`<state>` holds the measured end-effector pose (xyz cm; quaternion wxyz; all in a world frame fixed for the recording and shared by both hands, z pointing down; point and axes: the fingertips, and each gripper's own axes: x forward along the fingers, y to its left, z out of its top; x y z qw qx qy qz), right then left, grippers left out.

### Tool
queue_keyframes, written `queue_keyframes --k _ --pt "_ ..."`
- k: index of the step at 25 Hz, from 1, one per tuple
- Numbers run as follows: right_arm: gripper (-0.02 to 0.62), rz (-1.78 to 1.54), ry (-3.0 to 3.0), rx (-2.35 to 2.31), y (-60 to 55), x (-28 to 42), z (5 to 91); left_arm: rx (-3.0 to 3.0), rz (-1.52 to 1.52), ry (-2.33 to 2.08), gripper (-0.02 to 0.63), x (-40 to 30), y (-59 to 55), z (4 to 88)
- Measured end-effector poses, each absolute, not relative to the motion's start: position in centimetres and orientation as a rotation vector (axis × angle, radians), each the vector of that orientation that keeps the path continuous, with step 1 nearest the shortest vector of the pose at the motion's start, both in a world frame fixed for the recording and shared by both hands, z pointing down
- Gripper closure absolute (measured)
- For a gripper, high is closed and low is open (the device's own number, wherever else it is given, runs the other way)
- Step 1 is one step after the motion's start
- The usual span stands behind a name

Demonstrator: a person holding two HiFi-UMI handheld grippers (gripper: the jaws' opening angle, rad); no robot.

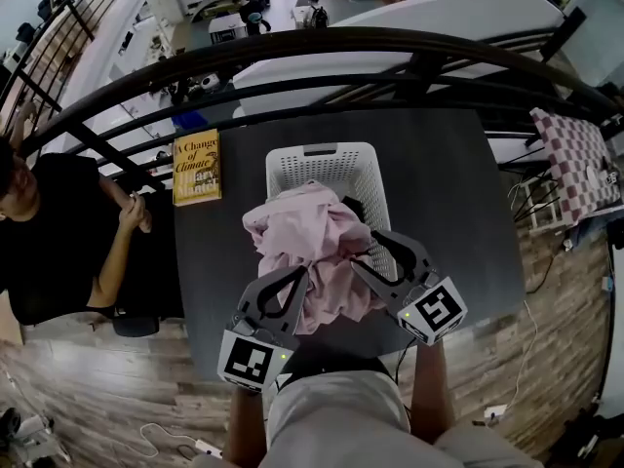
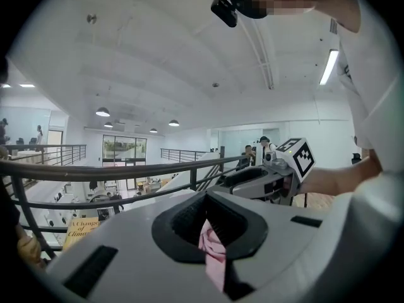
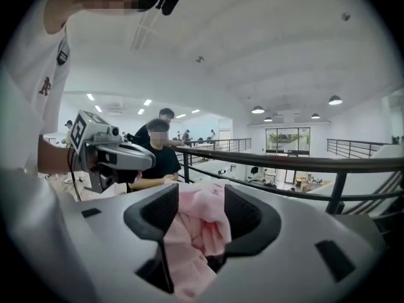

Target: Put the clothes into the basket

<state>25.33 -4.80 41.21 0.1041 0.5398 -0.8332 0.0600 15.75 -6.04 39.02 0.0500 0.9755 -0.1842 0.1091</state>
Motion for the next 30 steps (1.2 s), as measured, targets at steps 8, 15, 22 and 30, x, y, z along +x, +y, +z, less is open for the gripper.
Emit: queue_keyframes --k 8,15,22,30 --pt "0.566 0.066 -2.752 1.509 -4.4 20.4 35.8 2.973 0.232 -0.625 0.604 13.3 -5.6 36.5" --pt "0.58 0.023 -2.847 1.455 -4.0 16.5 34.0 2.95 0.094 -0.711 0.604 9.2 -5.0 34.4" --pt "0.58 0.01 -2.863 1.407 -2.4 13.7 33.7 2.953 0.066 -0.779 0.604 6.1 -3.7 33.7" --pt "0.58 -0.005 -2.843 1.401 -1.4 12.2 33.8 2.968 0.043 -0.78 0.604 5.1 -2.7 33.3"
